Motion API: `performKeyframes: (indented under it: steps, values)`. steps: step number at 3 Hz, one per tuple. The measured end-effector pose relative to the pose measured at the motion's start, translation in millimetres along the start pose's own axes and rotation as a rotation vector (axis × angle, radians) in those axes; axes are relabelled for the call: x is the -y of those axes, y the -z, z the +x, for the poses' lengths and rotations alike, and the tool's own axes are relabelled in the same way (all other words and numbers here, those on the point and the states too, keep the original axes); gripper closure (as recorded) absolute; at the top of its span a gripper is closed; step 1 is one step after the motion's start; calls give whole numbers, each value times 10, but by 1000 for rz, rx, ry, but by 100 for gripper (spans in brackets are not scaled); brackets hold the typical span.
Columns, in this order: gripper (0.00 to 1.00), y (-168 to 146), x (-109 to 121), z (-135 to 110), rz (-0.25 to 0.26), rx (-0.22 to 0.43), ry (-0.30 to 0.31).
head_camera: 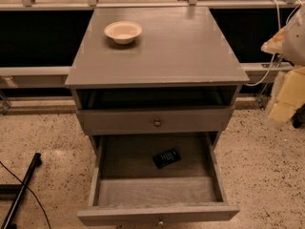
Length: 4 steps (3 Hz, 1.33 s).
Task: Pick rxbar blueberry from middle drawer and place on counter
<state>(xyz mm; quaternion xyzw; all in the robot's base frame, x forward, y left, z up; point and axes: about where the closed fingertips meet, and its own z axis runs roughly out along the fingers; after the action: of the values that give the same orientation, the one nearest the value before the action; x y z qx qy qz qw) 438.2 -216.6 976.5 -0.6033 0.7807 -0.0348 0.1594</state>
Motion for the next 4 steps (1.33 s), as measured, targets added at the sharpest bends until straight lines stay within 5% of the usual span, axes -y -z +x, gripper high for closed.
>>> performKeyframes:
  steps: [2, 4]
  values:
    - [0, -139, 10, 8, 18, 33, -19]
    - [0, -1464, -728, 120, -105, 307, -100]
